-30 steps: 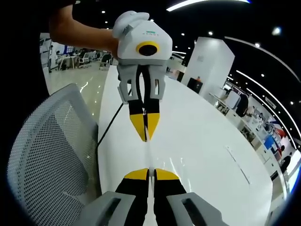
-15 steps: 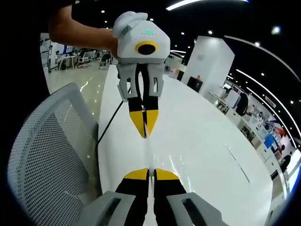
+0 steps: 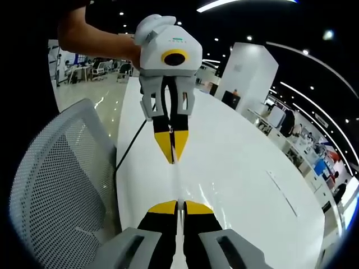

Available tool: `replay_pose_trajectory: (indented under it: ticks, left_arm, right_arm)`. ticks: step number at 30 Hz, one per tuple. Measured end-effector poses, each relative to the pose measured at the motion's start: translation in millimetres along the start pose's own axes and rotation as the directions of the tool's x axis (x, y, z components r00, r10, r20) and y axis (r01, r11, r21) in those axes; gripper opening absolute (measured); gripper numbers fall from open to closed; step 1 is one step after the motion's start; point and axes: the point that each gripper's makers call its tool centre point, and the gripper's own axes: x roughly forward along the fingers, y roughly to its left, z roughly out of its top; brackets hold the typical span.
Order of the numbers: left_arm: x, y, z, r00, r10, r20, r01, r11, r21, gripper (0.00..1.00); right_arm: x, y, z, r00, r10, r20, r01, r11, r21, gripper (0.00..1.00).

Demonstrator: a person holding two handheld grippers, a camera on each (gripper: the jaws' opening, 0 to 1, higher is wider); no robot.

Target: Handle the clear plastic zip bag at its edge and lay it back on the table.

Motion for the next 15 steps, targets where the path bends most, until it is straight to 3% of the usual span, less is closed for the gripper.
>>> replay_pose_trajectory:
  ticks: [15]
  left_arm:
    - [-0.4,0.3,1.7,1.000,-0.004,-0.003,0.004,1.000,0.002,0.00]
  right_arm:
    - [-3.8,-2.3,-3.5,1.000,-0.016,-0.001,0.016,1.000,0.015,0.00]
